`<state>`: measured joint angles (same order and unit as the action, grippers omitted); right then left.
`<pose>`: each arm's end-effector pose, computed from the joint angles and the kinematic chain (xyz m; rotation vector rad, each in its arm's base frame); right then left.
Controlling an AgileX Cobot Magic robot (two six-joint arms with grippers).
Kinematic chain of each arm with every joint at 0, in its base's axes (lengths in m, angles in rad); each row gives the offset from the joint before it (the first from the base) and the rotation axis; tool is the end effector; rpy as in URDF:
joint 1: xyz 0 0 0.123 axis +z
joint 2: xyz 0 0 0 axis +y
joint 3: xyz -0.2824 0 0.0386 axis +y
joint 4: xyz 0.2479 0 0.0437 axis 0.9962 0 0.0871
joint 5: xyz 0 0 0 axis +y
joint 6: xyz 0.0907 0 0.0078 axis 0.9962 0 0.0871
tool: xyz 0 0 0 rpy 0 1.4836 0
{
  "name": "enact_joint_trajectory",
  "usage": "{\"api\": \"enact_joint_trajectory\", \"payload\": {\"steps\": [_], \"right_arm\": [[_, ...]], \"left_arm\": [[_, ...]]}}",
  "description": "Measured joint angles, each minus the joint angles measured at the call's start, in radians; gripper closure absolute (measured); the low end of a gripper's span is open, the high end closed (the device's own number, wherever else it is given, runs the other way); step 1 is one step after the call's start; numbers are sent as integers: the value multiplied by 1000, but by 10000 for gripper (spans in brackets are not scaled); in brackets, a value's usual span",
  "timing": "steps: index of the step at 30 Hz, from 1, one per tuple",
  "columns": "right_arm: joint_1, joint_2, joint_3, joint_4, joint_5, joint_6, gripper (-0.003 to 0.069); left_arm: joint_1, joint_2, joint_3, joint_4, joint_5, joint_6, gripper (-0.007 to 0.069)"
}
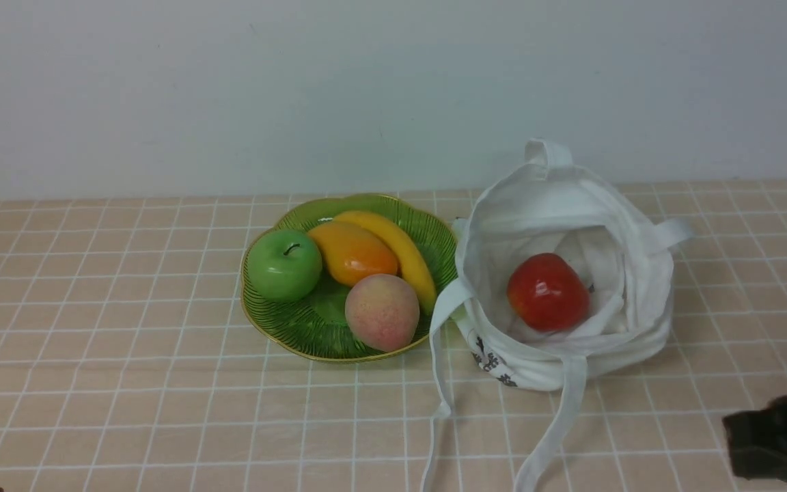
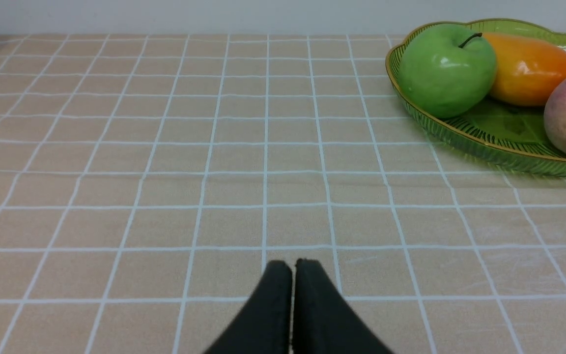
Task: Take the fruit out of the bag on the brown coffee tablecloth and place them on the plate.
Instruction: 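Reach into the cloth bag and grasp a fruit inside it with the right gripper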
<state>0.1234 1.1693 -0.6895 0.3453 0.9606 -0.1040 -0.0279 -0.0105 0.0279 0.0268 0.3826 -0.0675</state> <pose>0.1819 0.0480 0.2375 -0.0857 2.8946 0.4469 0.0524 -0.0005 0.1699 -0.0207 1.8835 -0.0389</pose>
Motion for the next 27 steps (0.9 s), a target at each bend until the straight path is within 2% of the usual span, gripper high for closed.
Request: {"api": "enact_joint_trajectory", "payload": {"steps": [2,5,9,11,12,15,18,23,27], "right_arm": [[27,102,-64,50,0,-67,637],[66,177,-122,69,1,-92,615],[160,281,-254,24,-16,-123,564],[209,345,-350,-59,-31,-108,524],[212,350,-358,-59,-32,-108,520],[248,431,-487,-199,-43,-36,435],[254,483,-542,-259,-67,15,361],[254,588,-626,-296,-110,104,135],[254,654,-652,-297,-134,116,10]], "left_arm": [[0,0,0,0,0,0,632],[0,0,0,0,0,0,632],[0,0,0,0,0,0,632],[0,0,0,0,0,0,632],[0,0,0,0,0,0,632],[0,0,0,0,0,0,632],[0,0,0,0,0,0,632],[0,0,0,0,0,0,632],[0,0,0,0,0,0,632]]}}
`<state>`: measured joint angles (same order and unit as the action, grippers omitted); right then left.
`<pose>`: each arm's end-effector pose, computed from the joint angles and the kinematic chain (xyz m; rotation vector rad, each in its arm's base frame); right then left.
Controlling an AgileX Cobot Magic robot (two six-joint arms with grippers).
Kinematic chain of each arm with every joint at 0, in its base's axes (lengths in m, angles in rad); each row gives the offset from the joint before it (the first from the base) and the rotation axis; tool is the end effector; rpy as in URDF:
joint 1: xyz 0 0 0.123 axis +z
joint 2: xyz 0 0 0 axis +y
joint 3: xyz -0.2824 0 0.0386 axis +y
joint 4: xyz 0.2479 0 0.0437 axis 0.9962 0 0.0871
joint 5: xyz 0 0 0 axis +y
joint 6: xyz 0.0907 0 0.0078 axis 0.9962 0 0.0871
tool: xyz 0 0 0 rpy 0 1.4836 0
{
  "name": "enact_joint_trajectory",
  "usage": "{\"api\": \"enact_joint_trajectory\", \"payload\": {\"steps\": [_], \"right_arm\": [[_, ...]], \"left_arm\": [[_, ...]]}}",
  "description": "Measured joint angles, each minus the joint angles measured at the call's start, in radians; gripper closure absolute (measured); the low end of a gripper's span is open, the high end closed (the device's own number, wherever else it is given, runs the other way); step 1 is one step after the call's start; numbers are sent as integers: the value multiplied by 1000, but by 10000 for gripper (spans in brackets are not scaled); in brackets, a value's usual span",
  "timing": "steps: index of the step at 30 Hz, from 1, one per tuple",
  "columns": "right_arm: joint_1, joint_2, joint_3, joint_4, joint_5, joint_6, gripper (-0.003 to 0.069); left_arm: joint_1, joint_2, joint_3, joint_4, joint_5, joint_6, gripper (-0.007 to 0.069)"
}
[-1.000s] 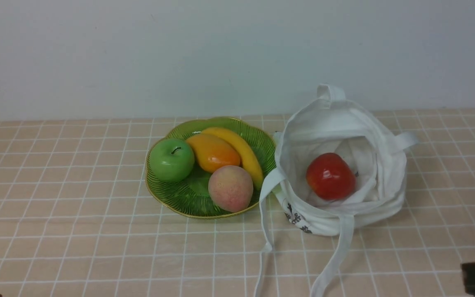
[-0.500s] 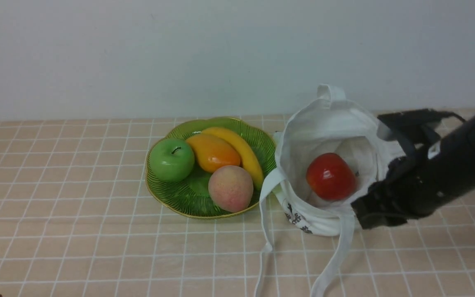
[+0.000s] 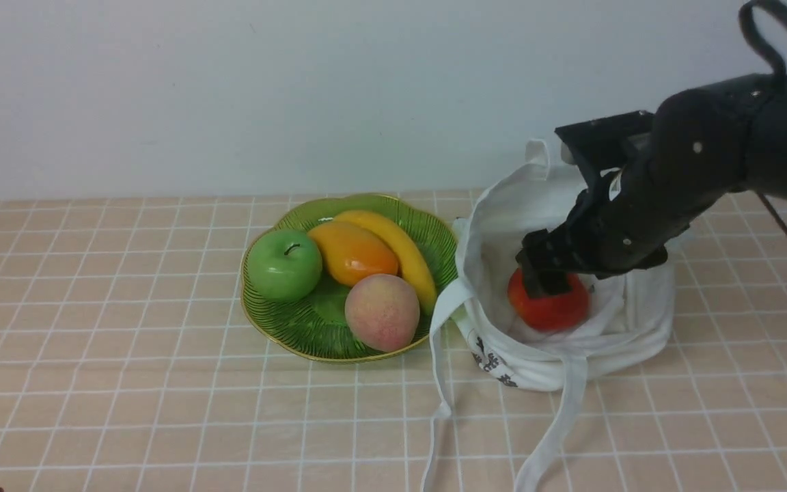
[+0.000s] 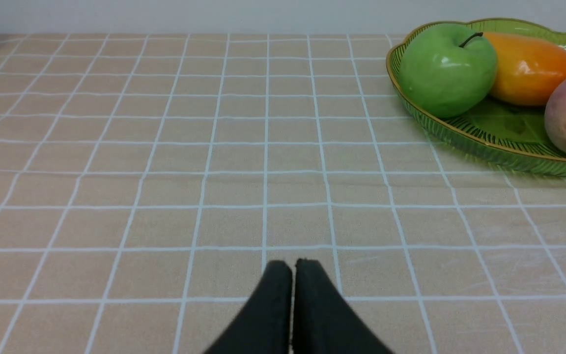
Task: Take the fruit out of the bag on the brown coffee tablecloth and place them on the plate.
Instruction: 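Reach into the cloth bag and grasp a fruit inside it with the right gripper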
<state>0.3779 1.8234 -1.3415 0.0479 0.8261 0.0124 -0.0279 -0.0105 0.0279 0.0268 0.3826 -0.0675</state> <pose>0.3511 0.1428 0.2251 -0.4731 2.7620 0.1524 0.0524 -0.0005 0.1699 -0.0207 1.8835 -0.0389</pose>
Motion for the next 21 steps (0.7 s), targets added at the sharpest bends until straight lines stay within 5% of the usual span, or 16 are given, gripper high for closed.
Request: {"api": "enact_joint_trajectory", "payload": {"steps": [15,21], "right_arm": [[0,156,-39,-95,-65,0,-32],[0,161,-45,-99,-70,-5,48]], "left_arm": [[0,0,0,0,0,0,632],[0,0,0,0,0,0,632]]}}
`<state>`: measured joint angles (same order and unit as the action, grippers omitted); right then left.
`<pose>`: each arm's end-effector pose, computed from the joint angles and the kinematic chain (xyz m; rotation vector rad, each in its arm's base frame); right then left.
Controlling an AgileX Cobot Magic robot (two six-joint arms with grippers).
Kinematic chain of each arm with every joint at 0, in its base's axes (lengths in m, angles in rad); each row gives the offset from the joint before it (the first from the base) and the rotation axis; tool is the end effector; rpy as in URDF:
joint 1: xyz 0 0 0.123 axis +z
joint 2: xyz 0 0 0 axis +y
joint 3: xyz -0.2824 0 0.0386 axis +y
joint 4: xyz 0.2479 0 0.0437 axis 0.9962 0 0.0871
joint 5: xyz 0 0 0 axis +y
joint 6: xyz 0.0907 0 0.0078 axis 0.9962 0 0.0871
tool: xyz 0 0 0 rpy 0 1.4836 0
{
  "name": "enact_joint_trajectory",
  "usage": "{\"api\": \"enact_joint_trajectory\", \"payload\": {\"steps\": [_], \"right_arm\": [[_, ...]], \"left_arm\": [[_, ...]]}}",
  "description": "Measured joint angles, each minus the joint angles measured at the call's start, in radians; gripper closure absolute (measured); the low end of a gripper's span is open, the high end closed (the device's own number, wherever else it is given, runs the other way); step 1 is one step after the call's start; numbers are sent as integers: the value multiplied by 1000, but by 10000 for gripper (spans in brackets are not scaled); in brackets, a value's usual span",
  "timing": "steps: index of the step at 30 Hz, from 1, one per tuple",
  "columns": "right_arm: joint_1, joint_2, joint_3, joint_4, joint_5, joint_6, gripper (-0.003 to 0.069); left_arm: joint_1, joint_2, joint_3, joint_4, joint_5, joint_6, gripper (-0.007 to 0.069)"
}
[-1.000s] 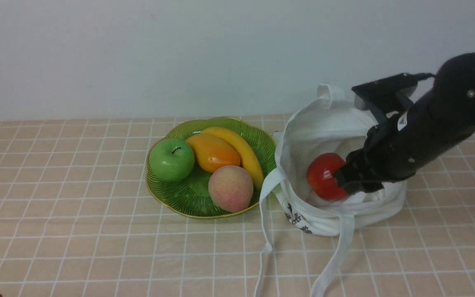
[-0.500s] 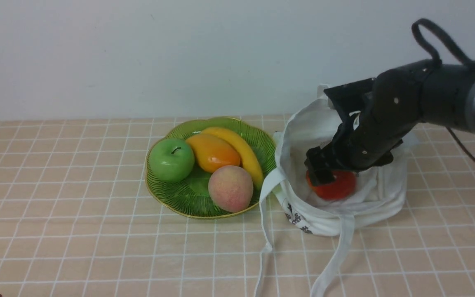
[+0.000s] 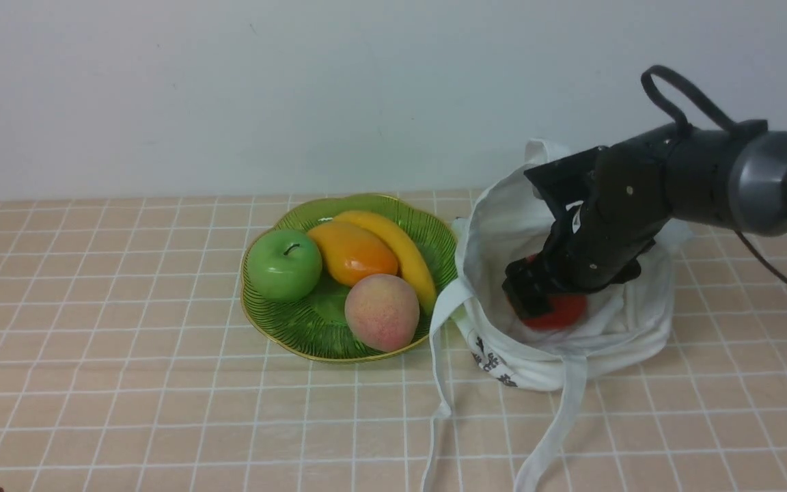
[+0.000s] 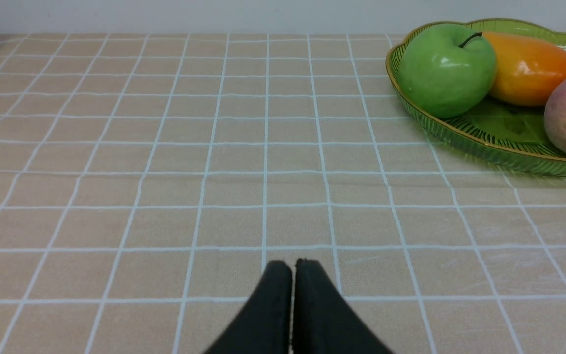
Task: Take the fruit out of the bag on the brown coffee tablecloth and place them on the plate.
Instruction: 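Reach into the cloth bag and grasp a fruit inside it with the right gripper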
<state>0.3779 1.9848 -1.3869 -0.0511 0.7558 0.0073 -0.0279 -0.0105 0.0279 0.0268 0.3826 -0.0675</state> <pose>0.3782 0.1467 0.1758 -0.5666 2.7779 0.0265 0.0524 -0.0005 0.1699 -0.0207 1.8835 -0.0389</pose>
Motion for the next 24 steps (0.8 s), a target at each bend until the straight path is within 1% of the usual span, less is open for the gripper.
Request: {"api": "enact_joint_trajectory", "payload": {"steps": [1,7,11,18,21,22,23,24], "right_arm": [[0,0,0,0,0,-7,62],[4,-2,-1,-18,23,-7,63],[5,-21,-1,-25,72,-7,63],[5,-172,0,-11,172,6,63],[5,-277,0,65,211,7,63],[5,-290,0,72,210,6,63],[5,-328,0,144,205,-7,63],[7,-349,0,188,197,-30,63]], "left_arm": [[0,0,0,0,0,0,632],[0,0,0,0,0,0,632],[0,0,0,0,0,0,632],[0,0,0,0,0,0,632],[0,0,0,0,0,0,632],[0,0,0,0,0,0,632],[0,0,0,0,0,0,632],[0,0,0,0,0,0,632]]}}
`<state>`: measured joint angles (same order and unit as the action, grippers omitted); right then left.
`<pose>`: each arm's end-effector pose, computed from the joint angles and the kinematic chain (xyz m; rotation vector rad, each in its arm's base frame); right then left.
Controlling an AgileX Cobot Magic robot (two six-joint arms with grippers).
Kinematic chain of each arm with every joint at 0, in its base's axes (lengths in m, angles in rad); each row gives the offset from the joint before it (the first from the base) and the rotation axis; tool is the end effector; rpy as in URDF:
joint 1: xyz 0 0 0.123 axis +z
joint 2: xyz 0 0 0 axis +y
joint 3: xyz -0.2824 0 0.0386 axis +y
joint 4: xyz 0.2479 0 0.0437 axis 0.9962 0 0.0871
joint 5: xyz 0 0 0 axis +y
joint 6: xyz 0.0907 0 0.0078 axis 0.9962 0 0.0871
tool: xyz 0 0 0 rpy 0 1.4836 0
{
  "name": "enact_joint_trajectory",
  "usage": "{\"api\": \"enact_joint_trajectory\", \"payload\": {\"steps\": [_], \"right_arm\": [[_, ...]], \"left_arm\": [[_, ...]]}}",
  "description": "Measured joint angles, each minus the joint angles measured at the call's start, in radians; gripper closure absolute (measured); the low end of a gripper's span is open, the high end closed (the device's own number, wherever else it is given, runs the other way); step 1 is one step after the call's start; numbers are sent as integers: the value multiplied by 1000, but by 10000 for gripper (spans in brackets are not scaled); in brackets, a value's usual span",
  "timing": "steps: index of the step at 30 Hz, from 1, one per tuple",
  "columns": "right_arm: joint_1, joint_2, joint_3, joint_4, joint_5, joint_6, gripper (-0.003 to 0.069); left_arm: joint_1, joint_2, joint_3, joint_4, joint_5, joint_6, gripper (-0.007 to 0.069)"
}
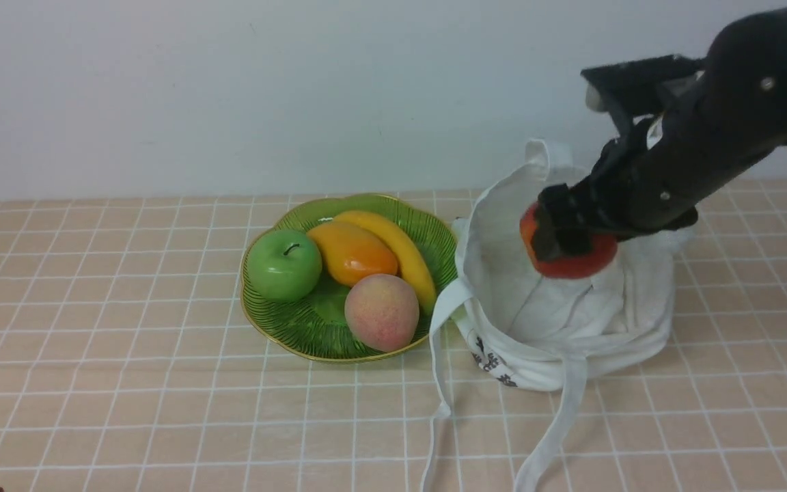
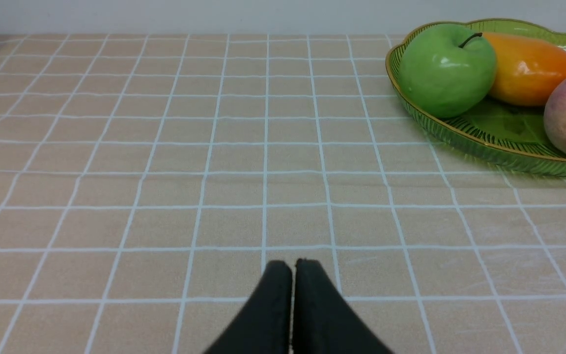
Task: Take the fruit out of the bag on the brown coffee tablecloth and place them on the plate.
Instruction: 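Reach into the cloth bag and grasp a fruit inside it with the right gripper, then move the fruit from the bag and place it onto the plate with the right gripper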
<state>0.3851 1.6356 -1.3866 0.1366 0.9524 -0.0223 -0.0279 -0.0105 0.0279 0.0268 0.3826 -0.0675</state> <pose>0.3187 0.1401 0.3025 -0.4758 2.6597 0.2858 0.0524 -0.0005 0.1699 -0.0207 1.8835 -0.0389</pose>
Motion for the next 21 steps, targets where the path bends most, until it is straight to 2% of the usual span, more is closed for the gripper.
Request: {"api": "enact_joint_trajectory", "payload": {"steps": [3,10,18,21], "right_arm": [[31,-18,0,206,-80,-163,64],[144,103,0,484,-303,-493,64],[241,289,0,589,-573,-690,65],[249,322,0,620,-641,-720,67]], "left_arm": [[0,0,0,0,0,0,632],[0,0,0,0,0,0,632],[0,0,0,0,0,0,632],[0,0,0,0,0,0,632]]}}
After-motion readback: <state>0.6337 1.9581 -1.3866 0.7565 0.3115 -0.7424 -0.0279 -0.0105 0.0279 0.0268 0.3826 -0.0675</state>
